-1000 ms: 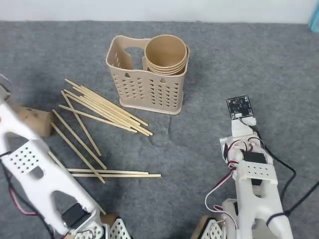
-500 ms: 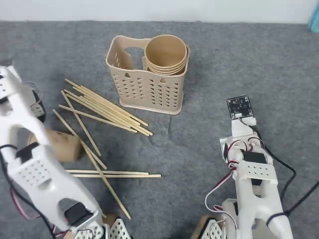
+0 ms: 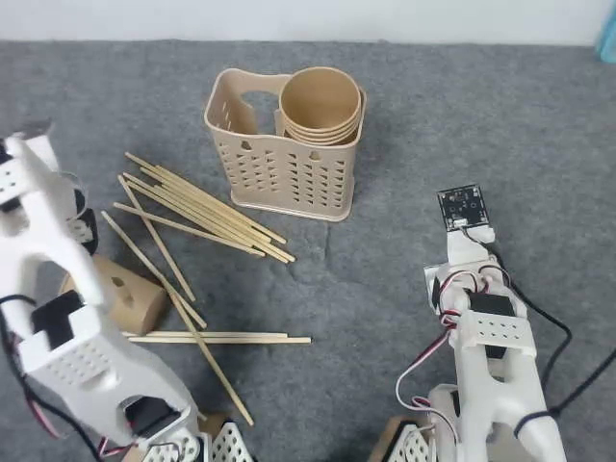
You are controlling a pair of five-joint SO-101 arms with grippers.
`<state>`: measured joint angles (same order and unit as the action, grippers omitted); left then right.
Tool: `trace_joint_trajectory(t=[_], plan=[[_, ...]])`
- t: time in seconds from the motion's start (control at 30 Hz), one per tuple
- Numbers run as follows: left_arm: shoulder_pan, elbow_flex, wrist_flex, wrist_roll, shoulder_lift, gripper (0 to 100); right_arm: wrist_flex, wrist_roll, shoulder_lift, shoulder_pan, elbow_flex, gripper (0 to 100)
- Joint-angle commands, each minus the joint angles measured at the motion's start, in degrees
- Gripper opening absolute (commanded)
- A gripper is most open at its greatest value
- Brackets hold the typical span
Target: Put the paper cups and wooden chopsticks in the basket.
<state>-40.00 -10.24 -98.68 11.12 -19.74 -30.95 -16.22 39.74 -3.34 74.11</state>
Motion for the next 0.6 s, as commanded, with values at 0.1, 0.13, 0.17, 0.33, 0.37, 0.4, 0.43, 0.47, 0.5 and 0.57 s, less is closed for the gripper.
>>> trace_joint_trajectory(t=[0.1, 0.13, 0.17, 0.33, 0.37, 0.4, 0.43, 0.47, 0.5, 0.57], plan=[[-0.53, 4.35, -2.02, 8.97, 4.40, 5, 0.92, -1.23, 1.89, 0.40, -0.53, 9.1], [-0.53, 4.88, -2.02, 10.20, 4.40, 5, 0.92, -1.23, 1.89, 0.40, -0.53, 9.1], [-0.44, 5.23, -2.02, 11.25, 4.40, 5, 0.92, -1.23, 1.89, 0.40, -0.53, 9.1], [-0.26, 7.78, -2.11, 13.54, 4.40, 6, 1.01, -1.23, 1.89, 0.40, -0.53, 9.1], [-0.26, 8.40, -2.11, 13.54, 4.40, 7, 1.01, -1.23, 1.89, 0.40, -0.53, 9.1], [-0.26, 8.92, -2.11, 13.54, 4.40, 9, 1.01, -1.23, 1.89, 0.40, -0.53, 9.1], [-0.18, 9.45, -2.11, 13.54, 4.40, 10, 1.01, -1.23, 1.89, 0.40, -0.53, 9.1], [-0.18, 9.89, -2.11, 13.54, 4.40, 11, 1.01, -1.23, 1.89, 0.40, -0.53, 9.1], [-0.18, 10.33, -2.11, 13.54, 4.40, 11, 1.01, -1.23, 1.89, 0.40, -0.53, 9.1], [-0.18, 10.77, -2.11, 13.54, 4.40, 7, 1.01, -1.23, 1.89, 0.40, -0.53, 9.1]])
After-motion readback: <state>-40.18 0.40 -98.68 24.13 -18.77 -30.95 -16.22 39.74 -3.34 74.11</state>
